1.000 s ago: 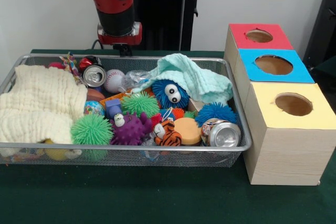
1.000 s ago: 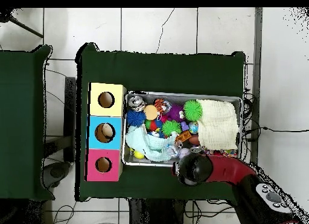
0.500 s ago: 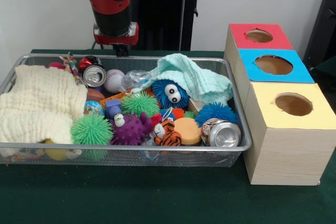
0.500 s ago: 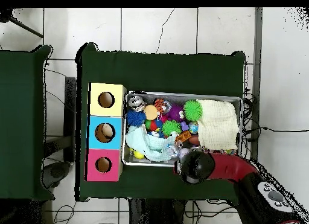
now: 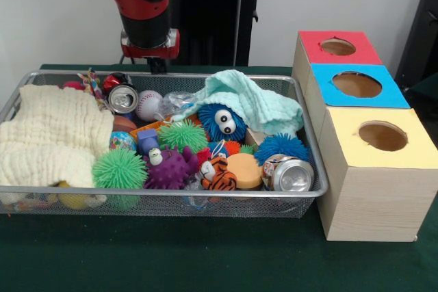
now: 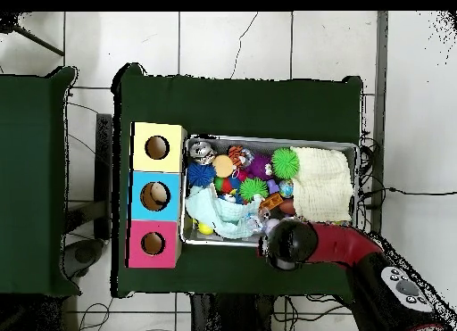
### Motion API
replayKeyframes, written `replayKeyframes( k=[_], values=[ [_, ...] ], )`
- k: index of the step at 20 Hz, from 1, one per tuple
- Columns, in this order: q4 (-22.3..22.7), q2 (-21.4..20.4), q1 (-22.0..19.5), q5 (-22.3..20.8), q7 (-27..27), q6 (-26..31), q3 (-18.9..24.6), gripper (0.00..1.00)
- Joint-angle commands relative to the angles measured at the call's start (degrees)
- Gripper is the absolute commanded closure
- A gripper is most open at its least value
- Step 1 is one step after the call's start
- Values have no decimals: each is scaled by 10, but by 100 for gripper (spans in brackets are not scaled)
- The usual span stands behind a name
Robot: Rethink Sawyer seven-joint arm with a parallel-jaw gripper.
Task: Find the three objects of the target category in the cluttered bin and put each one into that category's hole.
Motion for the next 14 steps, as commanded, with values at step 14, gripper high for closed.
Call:
replayKeyframes(
  k=[14],
  values=[
    [-117,-5,20,37,-25,88,56,100]
  ],
)
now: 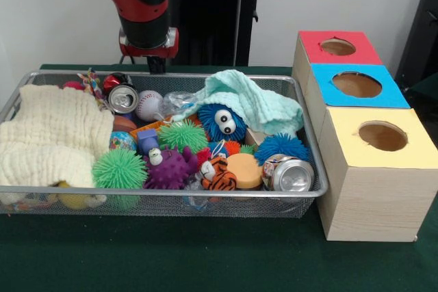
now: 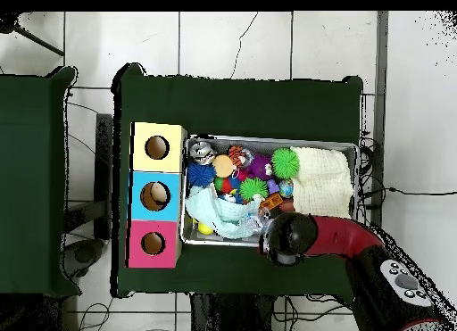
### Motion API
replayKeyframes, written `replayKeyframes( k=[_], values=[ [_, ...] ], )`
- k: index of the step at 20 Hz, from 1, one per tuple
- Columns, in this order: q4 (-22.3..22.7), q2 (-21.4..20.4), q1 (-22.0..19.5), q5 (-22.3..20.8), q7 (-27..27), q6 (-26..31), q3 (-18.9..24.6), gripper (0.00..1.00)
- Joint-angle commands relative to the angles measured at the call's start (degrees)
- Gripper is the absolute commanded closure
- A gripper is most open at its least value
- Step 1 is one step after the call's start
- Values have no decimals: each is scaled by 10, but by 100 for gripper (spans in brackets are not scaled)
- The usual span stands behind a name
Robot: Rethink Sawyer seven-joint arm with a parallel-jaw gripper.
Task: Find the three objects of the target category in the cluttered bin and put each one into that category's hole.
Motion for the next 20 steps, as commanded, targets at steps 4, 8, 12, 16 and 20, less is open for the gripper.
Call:
replayKeyframes(
  k=[4,8,12,16,20],
  values=[
    [-105,0,12,33,-29,48,57,100],
    [-102,-3,11,34,-32,59,57,100],
    [-102,-4,11,34,-32,64,57,100],
    [-110,1,12,30,-38,73,57,100],
    [-115,2,13,31,-40,80,58,100]
  ],
)
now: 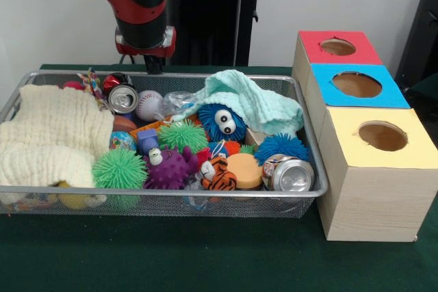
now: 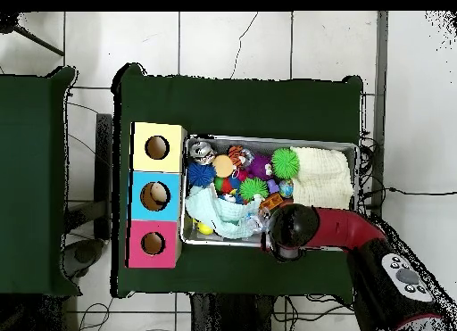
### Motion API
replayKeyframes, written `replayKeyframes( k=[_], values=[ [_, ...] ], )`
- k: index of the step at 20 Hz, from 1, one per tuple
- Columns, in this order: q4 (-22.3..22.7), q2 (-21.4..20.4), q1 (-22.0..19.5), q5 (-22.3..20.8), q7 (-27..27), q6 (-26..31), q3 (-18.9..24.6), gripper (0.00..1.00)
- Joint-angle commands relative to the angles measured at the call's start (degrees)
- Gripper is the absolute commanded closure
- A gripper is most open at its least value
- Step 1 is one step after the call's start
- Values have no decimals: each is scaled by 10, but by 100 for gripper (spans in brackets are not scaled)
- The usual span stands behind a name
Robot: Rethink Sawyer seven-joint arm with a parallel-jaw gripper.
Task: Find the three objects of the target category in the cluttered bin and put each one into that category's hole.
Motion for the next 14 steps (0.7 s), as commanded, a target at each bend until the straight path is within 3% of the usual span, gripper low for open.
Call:
replayKeyframes(
  k=[1,5,10,14],
  values=[
    [-87,2,4,26,-41,25,59,100],
    [-99,7,8,19,-32,2,58,100],
    [-109,13,16,-3,-3,-83,56,100],
    [-127,21,24,-7,-7,-89,54,100]
  ],
)
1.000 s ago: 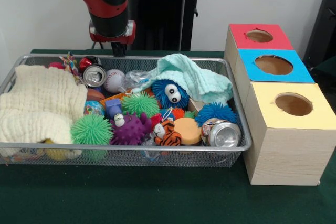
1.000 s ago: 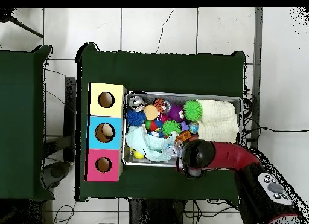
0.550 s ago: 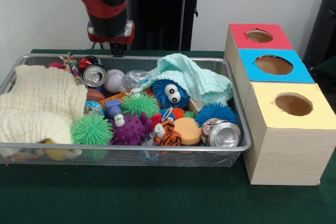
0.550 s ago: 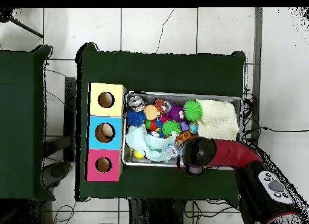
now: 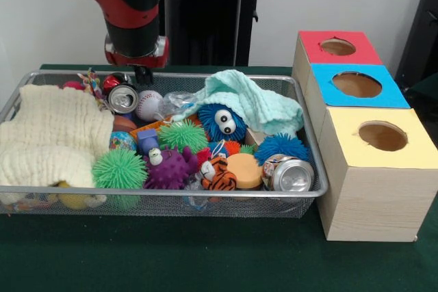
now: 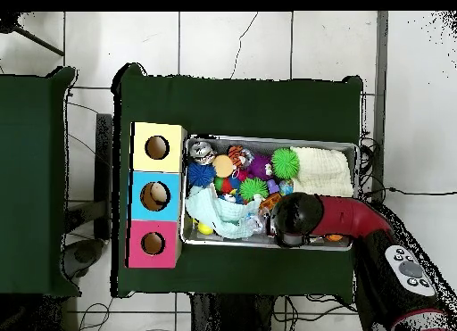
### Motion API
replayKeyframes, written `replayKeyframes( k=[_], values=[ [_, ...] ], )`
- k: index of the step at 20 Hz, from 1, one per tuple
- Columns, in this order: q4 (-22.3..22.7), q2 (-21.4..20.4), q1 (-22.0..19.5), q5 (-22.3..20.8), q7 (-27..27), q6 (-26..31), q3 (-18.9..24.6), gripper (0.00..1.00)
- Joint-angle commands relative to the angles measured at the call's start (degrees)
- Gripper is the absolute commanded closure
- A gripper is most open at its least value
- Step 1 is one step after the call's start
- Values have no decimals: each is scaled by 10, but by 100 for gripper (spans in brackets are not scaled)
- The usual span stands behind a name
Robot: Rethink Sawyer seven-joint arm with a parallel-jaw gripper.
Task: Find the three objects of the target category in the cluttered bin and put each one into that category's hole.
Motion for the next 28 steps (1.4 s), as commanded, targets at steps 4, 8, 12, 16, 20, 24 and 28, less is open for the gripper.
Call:
replayKeyframes(
  k=[4,8,12,16,20,24,28],
  values=[
    [-92,25,21,2,-5,-71,49,100],
    [-96,30,29,6,9,-86,42,100],
    [-98,34,40,5,20,-94,33,100],
    [-102,42,50,9,36,-101,25,100],
    [-105,48,55,14,41,-103,22,100],
    [-99,48,57,19,46,-101,16,100],
    [-96,51,58,22,50,-106,14,100]
  ],
)
